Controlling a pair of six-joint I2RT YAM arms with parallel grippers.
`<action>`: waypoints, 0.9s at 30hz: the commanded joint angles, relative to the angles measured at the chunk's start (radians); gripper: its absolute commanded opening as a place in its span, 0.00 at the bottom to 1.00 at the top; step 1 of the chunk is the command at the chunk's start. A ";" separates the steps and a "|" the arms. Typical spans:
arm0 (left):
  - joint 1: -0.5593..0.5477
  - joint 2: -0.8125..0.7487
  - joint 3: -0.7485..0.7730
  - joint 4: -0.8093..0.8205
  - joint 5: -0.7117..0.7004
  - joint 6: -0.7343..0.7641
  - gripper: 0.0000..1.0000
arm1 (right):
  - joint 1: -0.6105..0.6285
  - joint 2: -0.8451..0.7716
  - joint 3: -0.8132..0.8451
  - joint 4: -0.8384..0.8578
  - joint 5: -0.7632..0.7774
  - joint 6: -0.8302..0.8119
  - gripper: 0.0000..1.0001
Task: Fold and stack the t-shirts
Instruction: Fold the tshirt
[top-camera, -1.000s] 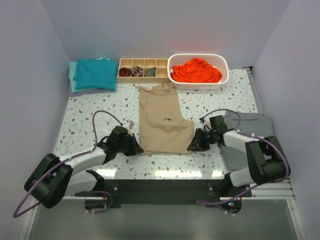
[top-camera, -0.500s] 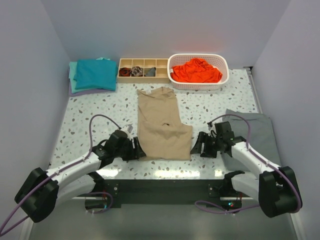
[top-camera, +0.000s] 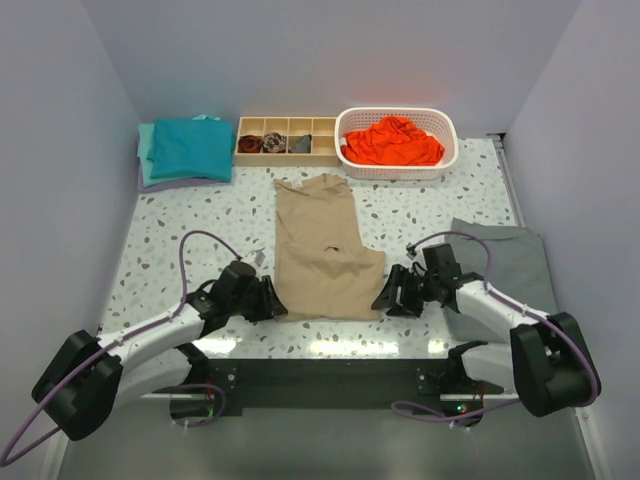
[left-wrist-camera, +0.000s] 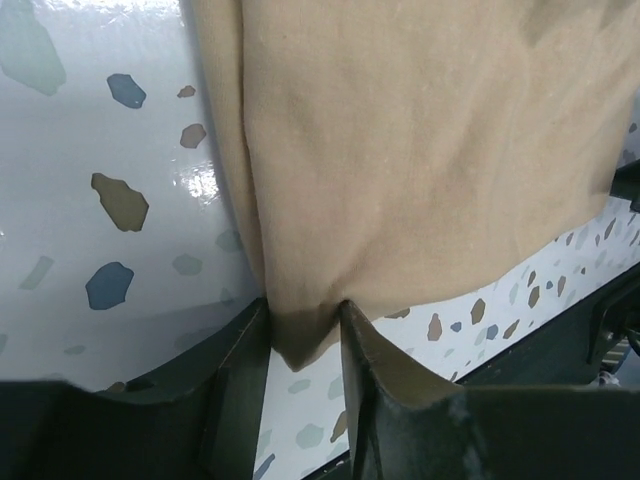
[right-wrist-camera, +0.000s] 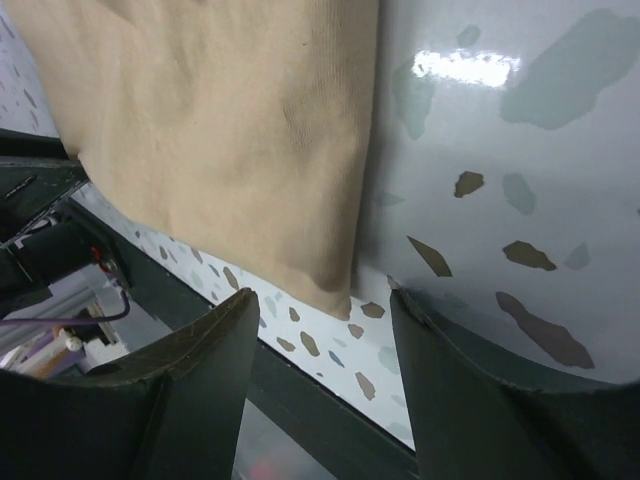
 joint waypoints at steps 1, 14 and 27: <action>-0.004 0.023 -0.050 -0.001 0.008 -0.017 0.35 | 0.047 0.068 -0.012 0.053 0.004 0.026 0.58; -0.006 0.083 0.017 0.013 -0.012 0.023 0.00 | 0.144 0.176 0.054 0.214 0.004 0.071 0.09; -0.023 -0.101 0.082 -0.229 -0.023 0.027 0.00 | 0.153 -0.135 0.110 -0.134 0.090 0.020 0.01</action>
